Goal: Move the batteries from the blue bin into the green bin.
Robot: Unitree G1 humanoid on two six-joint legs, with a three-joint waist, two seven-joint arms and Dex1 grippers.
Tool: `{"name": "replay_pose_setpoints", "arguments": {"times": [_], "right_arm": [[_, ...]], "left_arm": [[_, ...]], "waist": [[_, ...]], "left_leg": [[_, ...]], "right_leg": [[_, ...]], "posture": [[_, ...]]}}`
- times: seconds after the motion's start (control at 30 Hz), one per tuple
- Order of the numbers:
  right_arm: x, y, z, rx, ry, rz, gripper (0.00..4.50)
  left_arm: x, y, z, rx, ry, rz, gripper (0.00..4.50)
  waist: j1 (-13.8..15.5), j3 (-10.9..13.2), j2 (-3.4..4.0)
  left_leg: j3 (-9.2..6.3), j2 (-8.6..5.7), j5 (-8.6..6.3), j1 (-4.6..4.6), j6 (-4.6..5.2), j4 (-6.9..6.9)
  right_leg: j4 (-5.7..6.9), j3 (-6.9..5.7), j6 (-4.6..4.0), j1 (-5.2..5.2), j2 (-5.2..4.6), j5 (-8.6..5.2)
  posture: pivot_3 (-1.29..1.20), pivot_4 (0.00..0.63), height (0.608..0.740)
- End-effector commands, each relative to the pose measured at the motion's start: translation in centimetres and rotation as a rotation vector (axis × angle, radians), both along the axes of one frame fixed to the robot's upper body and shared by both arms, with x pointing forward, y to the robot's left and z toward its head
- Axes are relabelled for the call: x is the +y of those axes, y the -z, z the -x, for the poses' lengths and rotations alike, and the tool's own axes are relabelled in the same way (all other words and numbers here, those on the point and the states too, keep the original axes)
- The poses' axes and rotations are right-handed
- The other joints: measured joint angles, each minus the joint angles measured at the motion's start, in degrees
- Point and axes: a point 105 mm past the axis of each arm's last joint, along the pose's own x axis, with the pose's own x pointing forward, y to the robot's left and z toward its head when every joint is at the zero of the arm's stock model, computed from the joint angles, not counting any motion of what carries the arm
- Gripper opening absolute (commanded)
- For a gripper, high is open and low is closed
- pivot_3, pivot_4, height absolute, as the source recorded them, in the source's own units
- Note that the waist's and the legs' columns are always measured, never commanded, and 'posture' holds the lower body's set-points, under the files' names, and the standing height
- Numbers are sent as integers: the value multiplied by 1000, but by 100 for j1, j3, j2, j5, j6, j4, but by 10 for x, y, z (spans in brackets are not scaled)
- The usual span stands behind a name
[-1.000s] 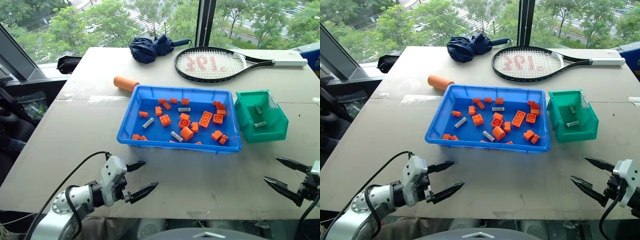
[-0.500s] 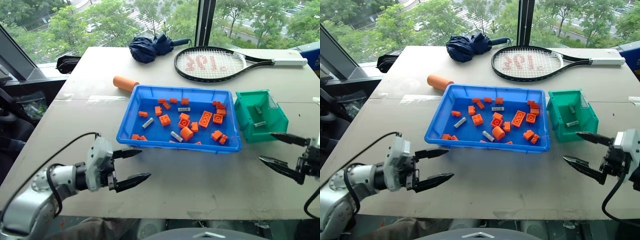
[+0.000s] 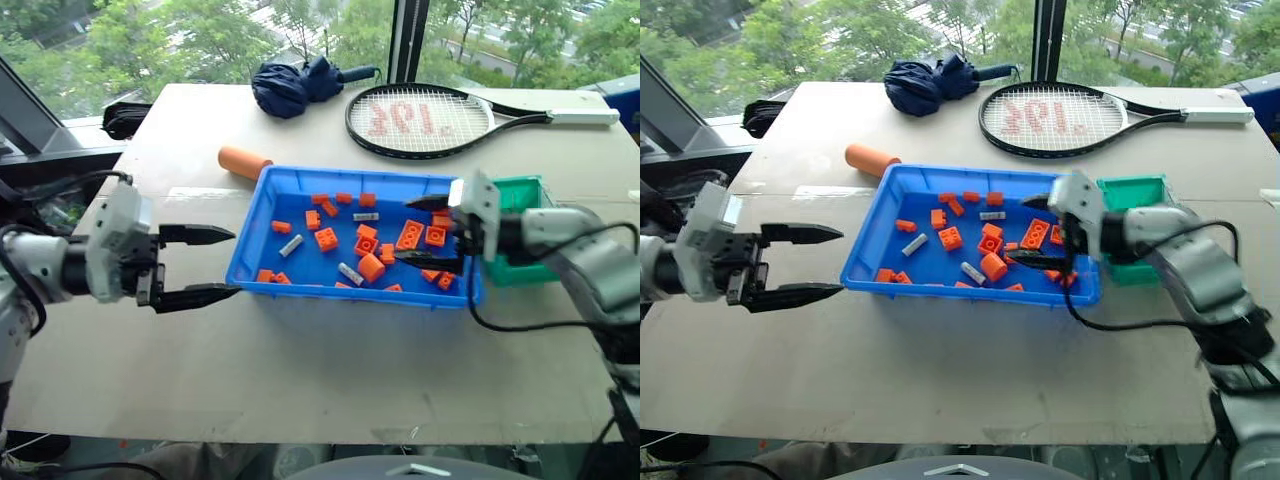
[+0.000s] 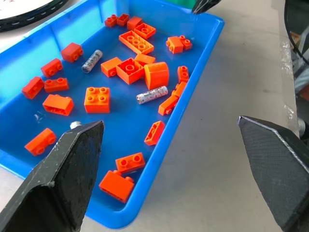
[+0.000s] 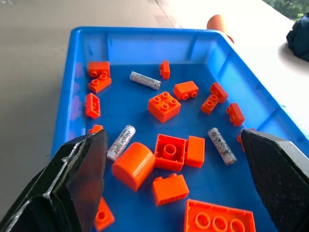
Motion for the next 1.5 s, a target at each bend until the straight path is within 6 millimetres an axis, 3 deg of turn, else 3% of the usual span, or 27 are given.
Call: {"name": "replay_pose_setpoints", "arguments": {"times": [0.03, 0.13, 0.4, 0.53, 0.63, 0.8, 1.1, 1.5], "right_arm": [[18, 4, -23, -6, 9, 54, 4386], [30, 14, -46, 25, 50, 103, 4386], [44, 18, -82, 15, 141, 140, 4386], [63, 11, -64, 84, 27, 83, 4386], [68, 20, -40, 86, -98, 173, 4386], [81, 29, -20, 67, -174, 253, 4386], [99, 47, -5, 44, -235, 365, 4386], [91, 71, -4, 93, -233, 526, 4386]], "left_arm": [[5, -12, -2, -42, 6, -19, 4500], [10, -18, -5, -66, -12, -21, 4500], [22, -16, -3, -59, -59, -24, 4500], [25, -13, -2, -54, -74, -14, 4500], [27, -8, 1, -37, -71, -14, 4500], [25, -5, 3, -10, -39, -14, 4500], [23, 8, 11, 35, 37, -123, 4500], [14, 6, 13, 3, 84, -134, 4500]], "waist": [[-33, 3, -5], [-61, 9, -14], [-121, 11, -14], [-198, 12, -12], [-200, 12, -11], [-200, 12, -12], [-199, 12, -12], [-200, 10, -14]], "left_leg": [[0, 0, 2, -1, -3, -2], [4, 1, 5, -11, -8, -8], [1, 0, 18, -67, -28, -5], [-9, 2, 22, -76, -35, -5], [-8, 3, 22, -77, -35, -6], [-8, 2, 21, -76, -34, -5], [-8, 1, 24, -76, -39, -3], [-8, -1, 25, -72, -40, -1]], "right_leg": [[0, 0, 0, -3, 1, 0], [12, 1, 1, -25, 6, 0], [26, -2, 2, -85, 6, 2], [30, -9, 1, -93, 9, 2], [30, -7, 1, -95, 8, 2], [36, -8, 1, -95, 9, 2], [62, -7, 0, -108, 9, 2], [76, -6, -1, -112, 9, 1]], "posture": [[0, 150, 740], [0, 150, 740], [0, 150, 740], [0, 150, 740], [0, 150, 740], [0, 150, 740], [0, 150, 740], [0, 150, 740]]}}
